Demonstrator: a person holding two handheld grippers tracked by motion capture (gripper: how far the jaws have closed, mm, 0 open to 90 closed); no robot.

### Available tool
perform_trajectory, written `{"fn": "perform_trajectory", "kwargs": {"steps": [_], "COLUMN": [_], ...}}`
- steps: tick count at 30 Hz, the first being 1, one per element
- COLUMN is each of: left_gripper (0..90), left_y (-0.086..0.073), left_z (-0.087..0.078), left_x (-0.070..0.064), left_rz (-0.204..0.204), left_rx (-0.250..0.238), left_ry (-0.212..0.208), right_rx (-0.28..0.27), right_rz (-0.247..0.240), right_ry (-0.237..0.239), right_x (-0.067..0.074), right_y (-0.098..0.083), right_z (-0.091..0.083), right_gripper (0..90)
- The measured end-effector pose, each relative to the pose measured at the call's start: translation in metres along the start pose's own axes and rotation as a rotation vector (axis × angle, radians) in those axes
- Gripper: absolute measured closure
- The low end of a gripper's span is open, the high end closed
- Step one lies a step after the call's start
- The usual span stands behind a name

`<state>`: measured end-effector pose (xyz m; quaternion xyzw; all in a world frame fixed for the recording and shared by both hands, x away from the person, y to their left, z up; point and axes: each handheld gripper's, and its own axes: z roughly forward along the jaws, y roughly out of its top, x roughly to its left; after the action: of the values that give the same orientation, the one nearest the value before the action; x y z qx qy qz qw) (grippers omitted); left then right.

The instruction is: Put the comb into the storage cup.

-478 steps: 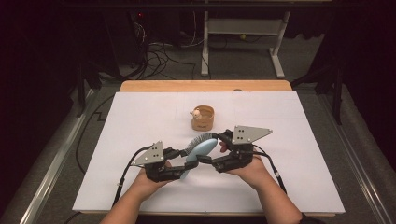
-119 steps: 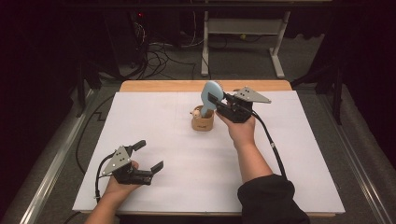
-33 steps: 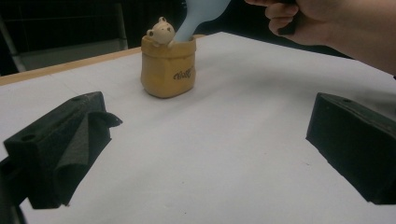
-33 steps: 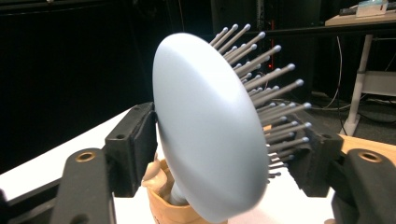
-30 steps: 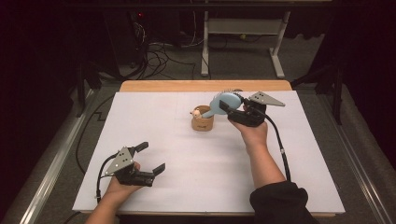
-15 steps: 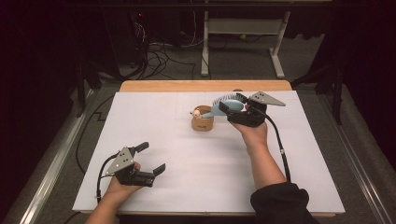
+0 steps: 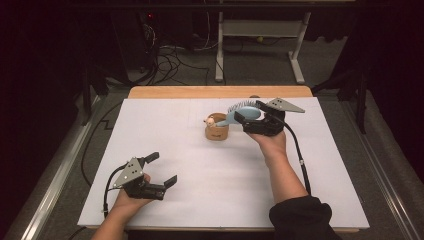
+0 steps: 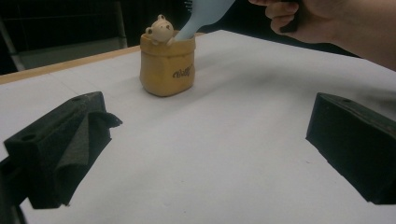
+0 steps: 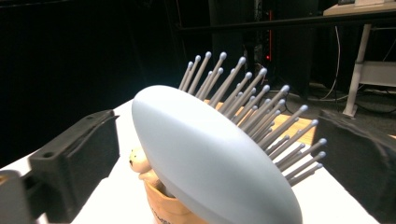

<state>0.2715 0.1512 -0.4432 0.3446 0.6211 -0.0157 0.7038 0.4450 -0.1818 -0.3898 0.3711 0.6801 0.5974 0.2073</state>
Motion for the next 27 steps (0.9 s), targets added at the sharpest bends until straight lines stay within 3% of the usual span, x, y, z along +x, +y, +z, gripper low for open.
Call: {"fn": "perform_trajectory", "kwargs": {"steps": [12, 27], "left_gripper": [0.5, 0.4], "left_y": [0.002, 0.004], "left_z": [0.002, 0.003], "left_x": [0.001, 0.004], "left_rz": [-0.016, 0.005], "left_rx": [-0.012, -0.023], "left_ry": [0.014, 0.017], "right_rx": [0.014, 0.052], "right_rz": [-0.015, -0.059], "right_ry": [-0.017, -0.032], "right_x": [0.002, 0.011], "right_y": [0.002, -0.012], "right_z": [-0.005, -0.025], "right_gripper": [0.4, 0.4]}}
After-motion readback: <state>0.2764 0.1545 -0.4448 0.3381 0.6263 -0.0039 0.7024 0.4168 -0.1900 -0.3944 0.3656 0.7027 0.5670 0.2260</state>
